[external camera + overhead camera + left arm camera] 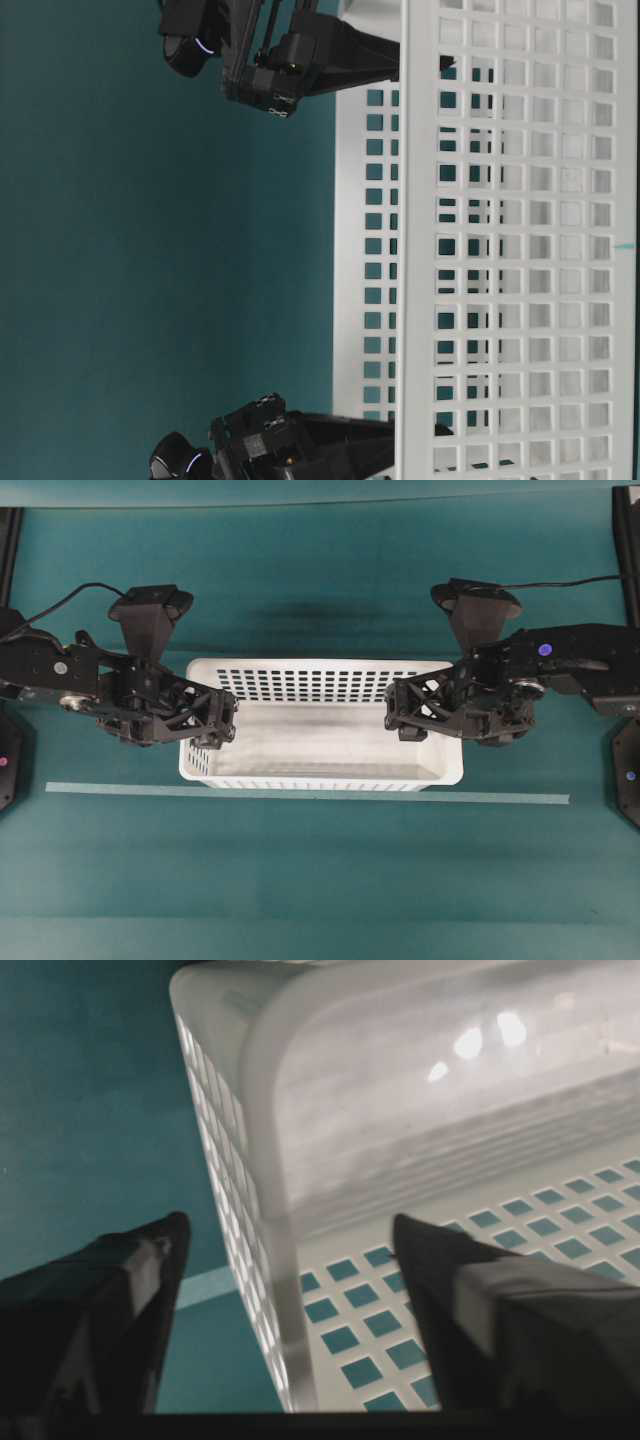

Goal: Lift the white basket with both hands.
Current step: 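Lower both grippers onto the end rims and close on them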

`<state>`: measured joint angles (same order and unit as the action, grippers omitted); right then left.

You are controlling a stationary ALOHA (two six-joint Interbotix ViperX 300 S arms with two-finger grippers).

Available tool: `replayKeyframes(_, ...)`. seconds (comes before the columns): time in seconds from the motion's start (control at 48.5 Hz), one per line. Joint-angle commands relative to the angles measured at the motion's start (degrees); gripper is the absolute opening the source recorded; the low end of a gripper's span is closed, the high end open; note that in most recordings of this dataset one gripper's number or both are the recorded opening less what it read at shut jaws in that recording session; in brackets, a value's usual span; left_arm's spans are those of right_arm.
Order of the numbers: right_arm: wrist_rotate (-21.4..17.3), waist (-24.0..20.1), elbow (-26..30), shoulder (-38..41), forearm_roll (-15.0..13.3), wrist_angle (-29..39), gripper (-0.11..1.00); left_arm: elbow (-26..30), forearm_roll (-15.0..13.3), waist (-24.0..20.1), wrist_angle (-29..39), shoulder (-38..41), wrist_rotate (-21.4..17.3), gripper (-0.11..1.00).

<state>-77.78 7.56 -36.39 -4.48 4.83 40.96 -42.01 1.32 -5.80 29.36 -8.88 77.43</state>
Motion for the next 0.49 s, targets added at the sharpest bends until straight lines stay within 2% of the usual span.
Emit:
replayKeyframes(0.0,0.0,0.1,0.3,1.6,-0.2,-0.9,0.82,0.4,0.3,0.0,-0.4,1.0,-0.1,0.75)
replayKeyframes(0.206,-0.1,0.5,0.4,2.2,0.4,-1.8,0.32,0.2,0.3,0.1,-0.4,1.1,-0.4,0.21)
replayKeyframes(0.247,-0.1,0.4,0.4,2.3,0.4,-1.8,0.24,0.1,0.3,0.2,-0.4,1.1,-0.2,0.14)
replayKeyframes(0.309,-0.2,0.4,0.4,2.3,0.5,-1.7,0.20,0.1,0.3,0.2,-0.4,1.1,-0.1,0.07)
replayKeyframes(0.474,-1.5,0.4,0.3,2.2,0.6,-1.6,0.20,0.1,0.3,0.3,-0.4,1.1,-0.4,0.07)
